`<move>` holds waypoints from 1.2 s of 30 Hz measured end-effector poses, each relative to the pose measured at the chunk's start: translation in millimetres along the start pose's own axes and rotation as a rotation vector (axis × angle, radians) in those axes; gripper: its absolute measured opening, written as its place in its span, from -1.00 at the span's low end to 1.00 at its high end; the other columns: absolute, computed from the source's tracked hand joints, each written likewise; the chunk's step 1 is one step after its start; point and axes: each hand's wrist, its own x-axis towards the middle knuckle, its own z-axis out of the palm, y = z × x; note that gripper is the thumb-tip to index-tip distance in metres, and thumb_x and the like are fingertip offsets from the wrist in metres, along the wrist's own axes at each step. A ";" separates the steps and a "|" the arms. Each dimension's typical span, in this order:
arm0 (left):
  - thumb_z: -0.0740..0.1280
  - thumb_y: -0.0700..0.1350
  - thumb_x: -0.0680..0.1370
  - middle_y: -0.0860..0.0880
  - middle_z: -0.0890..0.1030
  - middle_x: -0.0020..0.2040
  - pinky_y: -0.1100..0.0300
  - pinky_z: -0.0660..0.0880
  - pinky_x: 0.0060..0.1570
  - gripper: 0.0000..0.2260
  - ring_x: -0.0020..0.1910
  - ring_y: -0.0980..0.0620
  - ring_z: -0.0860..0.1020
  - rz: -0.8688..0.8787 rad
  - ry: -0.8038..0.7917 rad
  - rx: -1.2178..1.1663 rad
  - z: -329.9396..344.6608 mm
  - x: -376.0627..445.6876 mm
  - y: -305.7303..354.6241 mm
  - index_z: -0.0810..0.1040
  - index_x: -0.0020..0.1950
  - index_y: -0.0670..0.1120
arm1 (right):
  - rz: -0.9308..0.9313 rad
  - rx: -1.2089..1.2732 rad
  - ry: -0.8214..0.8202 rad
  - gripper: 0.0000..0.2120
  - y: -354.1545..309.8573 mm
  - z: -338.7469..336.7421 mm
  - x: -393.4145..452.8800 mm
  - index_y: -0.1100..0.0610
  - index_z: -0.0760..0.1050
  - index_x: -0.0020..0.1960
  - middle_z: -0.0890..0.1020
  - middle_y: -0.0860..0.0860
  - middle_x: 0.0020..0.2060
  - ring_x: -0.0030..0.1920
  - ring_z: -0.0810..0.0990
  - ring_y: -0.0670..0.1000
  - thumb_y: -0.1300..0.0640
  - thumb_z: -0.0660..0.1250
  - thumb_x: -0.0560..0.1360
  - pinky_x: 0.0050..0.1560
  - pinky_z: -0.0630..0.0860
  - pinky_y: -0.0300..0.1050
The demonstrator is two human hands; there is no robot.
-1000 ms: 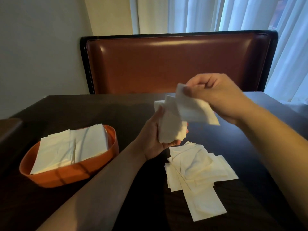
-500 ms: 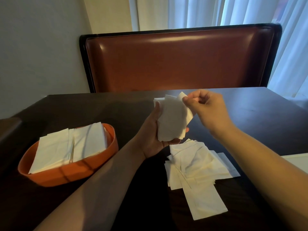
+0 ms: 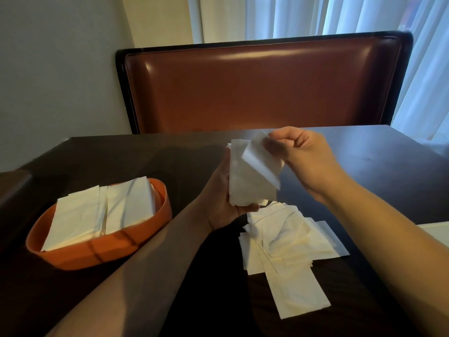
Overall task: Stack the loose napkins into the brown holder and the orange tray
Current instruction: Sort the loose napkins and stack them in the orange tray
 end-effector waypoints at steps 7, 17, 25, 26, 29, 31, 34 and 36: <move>-0.15 0.47 0.53 -0.11 0.66 0.04 0.06 0.35 -0.09 -0.21 0.01 -0.06 0.64 -0.039 -0.103 -0.033 -4.8 4.1 -3.9 0.69 0.11 -0.02 | -0.031 -0.243 0.056 -0.93 7.2 6.3 1.2 0.01 0.65 -0.13 0.65 0.30 -0.09 -0.20 0.58 -0.03 0.14 0.43 0.51 -0.14 0.54 -0.36; -0.04 0.47 0.51 -0.15 0.63 0.06 0.17 0.52 -0.33 -0.27 -0.04 -0.14 0.64 -0.053 -0.117 -0.091 -6.1 3.1 -0.5 0.64 0.17 -0.04 | -0.046 -0.372 0.010 -0.95 8.5 2.5 5.1 0.04 0.65 -0.08 0.69 -0.01 -0.18 -0.22 0.62 -0.16 0.16 0.42 0.53 -0.12 0.55 -0.34; -0.02 0.44 0.54 -0.14 0.61 0.03 0.05 0.34 -0.08 -0.31 -0.07 -0.08 0.61 -0.045 -0.088 -0.099 -4.7 4.0 -0.3 0.66 0.14 -0.05 | -0.067 -0.134 -0.133 -0.94 -18.9 -8.5 -4.5 0.11 0.65 -0.07 0.70 -0.08 -0.23 -0.17 0.64 -0.12 0.15 0.41 0.50 -0.10 0.54 -0.29; -0.01 0.43 0.55 -0.13 0.60 0.02 0.06 0.42 -0.08 -0.32 -0.06 -0.07 0.59 -0.051 -0.087 -0.110 -3.9 3.4 0.4 0.64 0.15 -0.06 | -0.031 -0.067 -0.215 -0.91 -24.2 -11.3 -7.2 0.14 0.65 -0.05 0.71 -0.04 -0.20 -0.15 0.66 -0.08 0.15 0.40 0.48 -0.08 0.56 -0.26; -0.02 0.43 0.54 -0.14 0.57 0.05 0.08 0.50 -0.07 -0.32 -0.03 -0.08 0.57 -0.074 -0.089 -0.102 -0.8 1.1 1.8 0.54 0.22 -0.09 | 0.001 -0.114 -0.303 -0.94 -29.5 -8.5 -10.8 0.15 0.64 -0.10 0.70 -0.02 -0.23 -0.20 0.65 -0.12 0.16 0.42 0.47 -0.13 0.55 -0.29; -0.03 0.45 0.52 -0.16 0.58 0.05 0.04 0.43 -0.03 -0.28 -0.04 -0.10 0.58 -0.092 -0.072 -0.065 -0.3 0.8 0.8 0.57 0.20 -0.09 | -0.041 -0.352 -0.209 -0.96 -24.6 -1.2 -9.4 0.05 0.63 -0.14 0.65 -0.10 -0.27 -0.29 0.57 -0.27 0.15 0.45 0.48 -0.23 0.46 -0.43; -0.05 0.46 0.50 -0.20 0.63 -0.01 0.06 0.60 -0.08 -0.22 -0.10 -0.11 0.64 -0.102 -0.087 -0.100 3.1 -0.9 1.8 0.62 0.16 -0.14 | -0.163 -0.607 -0.135 -0.83 -13.1 7.8 -6.5 -0.10 0.56 -0.22 0.53 -0.19 -0.31 -0.33 0.45 -0.26 0.11 0.48 0.48 -0.31 0.36 -0.45; -0.07 0.45 0.48 -0.21 0.66 -0.04 0.09 0.63 -0.18 -0.21 -0.13 -0.10 0.66 -0.112 -0.098 -0.103 6.8 -3.2 3.4 0.57 0.19 -0.16 | -0.214 -0.645 -0.136 -0.87 -5.7 10.9 -4.2 -0.06 0.58 -0.21 0.53 -0.13 -0.23 -0.22 0.43 -0.19 0.10 0.49 0.47 -0.24 0.35 -0.45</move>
